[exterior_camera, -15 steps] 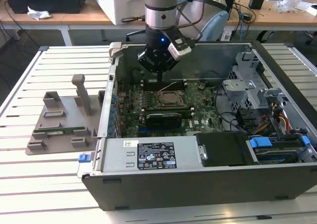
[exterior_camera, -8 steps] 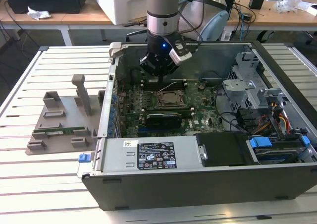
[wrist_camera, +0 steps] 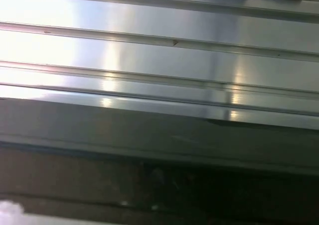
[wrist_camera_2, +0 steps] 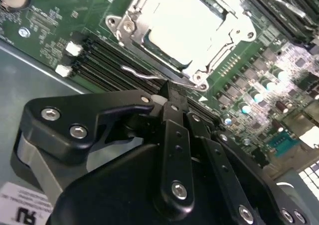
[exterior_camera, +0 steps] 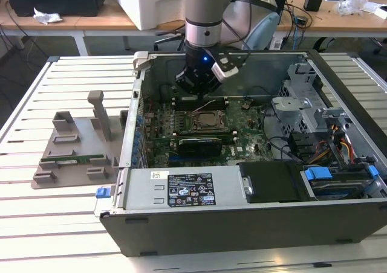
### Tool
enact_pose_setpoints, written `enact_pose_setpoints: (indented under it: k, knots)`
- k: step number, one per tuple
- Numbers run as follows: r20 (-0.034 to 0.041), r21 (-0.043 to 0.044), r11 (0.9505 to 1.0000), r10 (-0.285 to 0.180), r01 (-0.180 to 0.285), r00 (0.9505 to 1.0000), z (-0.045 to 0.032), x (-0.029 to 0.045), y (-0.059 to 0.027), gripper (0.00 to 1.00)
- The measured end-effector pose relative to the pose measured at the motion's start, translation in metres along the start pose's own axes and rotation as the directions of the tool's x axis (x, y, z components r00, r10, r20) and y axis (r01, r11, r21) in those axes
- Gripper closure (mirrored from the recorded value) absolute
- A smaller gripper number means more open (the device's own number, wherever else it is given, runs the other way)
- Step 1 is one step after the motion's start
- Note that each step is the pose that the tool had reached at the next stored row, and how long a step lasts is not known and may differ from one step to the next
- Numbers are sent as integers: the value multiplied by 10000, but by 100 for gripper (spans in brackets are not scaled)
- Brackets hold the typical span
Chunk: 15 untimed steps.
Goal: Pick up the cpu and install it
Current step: 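Install the first cpu locking lever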
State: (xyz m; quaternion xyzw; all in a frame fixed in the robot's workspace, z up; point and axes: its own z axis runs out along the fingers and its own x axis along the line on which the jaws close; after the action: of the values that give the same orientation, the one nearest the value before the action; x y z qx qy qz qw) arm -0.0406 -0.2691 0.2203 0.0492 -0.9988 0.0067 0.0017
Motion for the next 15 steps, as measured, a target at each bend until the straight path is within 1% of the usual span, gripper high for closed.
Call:
enact_pose_setpoints:
  k: [1, 4, 6, 9, 13, 15]
  knots:
    - [-13, -1, 10000, -1, 1, 10000, 6, -34, -3, 89]
    - [-46, -3, 10000, 18, -18, 10000, 25, -99, -9, 89]
    - [-55, -4, 9999, 111, -111, 9999, 41, -113, -11, 89]
    - [-59, -6, 9992, 389, -389, 9992, 65, -126, -11, 89]
    - [-98, -7, 9985, 539, -539, 9985, 113, -250, -20, 89]
    - [-112, -8, 9984, 569, -569, 9983, 129, -271, -22, 89]
